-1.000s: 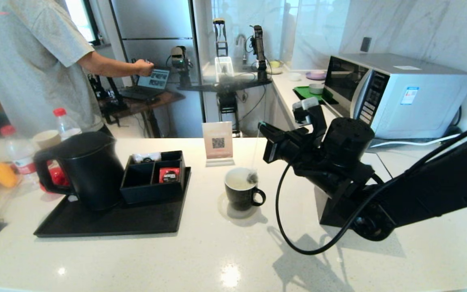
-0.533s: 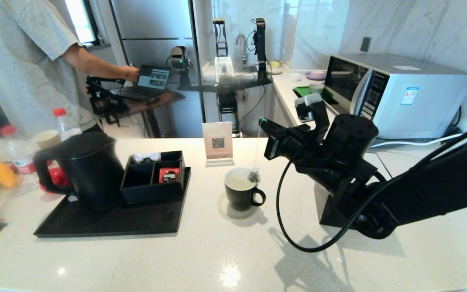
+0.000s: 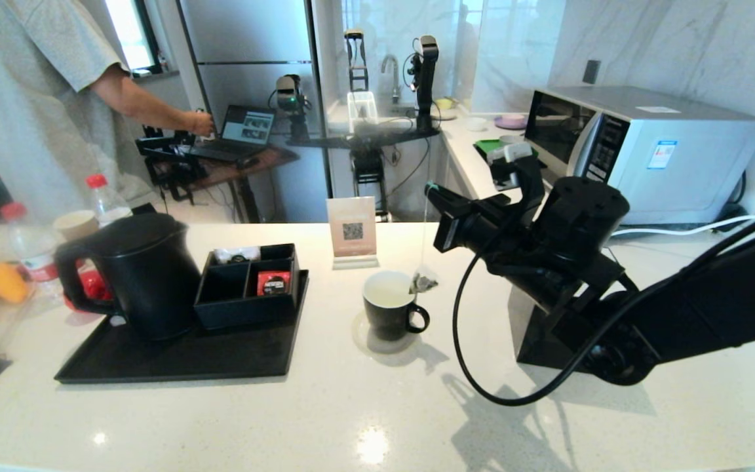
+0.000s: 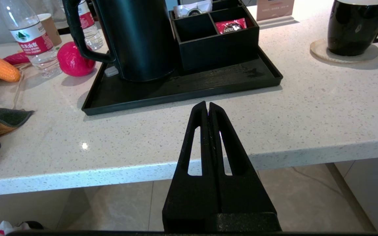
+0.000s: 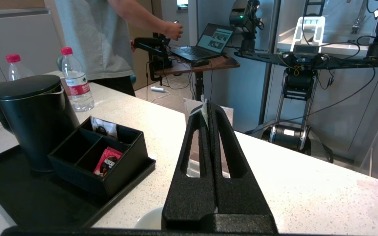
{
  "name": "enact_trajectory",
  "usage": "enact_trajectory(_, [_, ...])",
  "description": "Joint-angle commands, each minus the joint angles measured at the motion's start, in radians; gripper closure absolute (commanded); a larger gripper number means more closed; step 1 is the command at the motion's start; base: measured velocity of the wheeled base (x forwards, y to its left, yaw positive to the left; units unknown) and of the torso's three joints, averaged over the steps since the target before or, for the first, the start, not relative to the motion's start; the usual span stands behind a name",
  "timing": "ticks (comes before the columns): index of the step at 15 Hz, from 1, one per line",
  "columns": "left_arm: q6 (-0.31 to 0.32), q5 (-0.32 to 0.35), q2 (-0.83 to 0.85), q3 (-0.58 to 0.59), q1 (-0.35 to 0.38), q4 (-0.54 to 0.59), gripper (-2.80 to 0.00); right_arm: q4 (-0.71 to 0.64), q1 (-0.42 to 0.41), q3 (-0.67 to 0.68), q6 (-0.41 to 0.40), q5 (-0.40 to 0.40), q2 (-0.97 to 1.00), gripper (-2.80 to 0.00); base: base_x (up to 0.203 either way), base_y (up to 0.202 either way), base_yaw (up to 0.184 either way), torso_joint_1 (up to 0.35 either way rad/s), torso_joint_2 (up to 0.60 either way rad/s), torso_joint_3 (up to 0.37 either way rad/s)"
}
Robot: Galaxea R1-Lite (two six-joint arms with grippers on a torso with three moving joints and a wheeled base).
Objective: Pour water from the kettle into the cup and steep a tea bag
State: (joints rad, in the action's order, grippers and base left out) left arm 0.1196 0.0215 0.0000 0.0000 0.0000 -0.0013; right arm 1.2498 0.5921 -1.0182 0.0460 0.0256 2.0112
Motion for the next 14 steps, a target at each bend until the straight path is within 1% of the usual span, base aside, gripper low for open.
enact_trajectory(1, [0.000, 0.001, 0.000, 0.000, 0.000, 0.000, 0.00, 0.010, 0.003, 0.029, -0.001, 0.000, -0.018, 0.00, 0.000, 0.000, 0.000, 0.000, 0.00, 0.000])
enact_trajectory(6, [0.000, 0.002, 0.000, 0.000, 0.000, 0.000, 0.00, 0.013, 0.005, 0.076, -0.001, 0.001, -0.055, 0.00, 0.000, 0.000, 0.000, 0.000, 0.00, 0.000])
enact_trajectory(14, [0.000, 0.000, 0.000, 0.000, 0.000, 0.000, 0.00, 0.004, -0.007, 0.066, 0.002, 0.001, -0.109, 0.00, 0.000, 0.000, 0.000, 0.000, 0.00, 0.000])
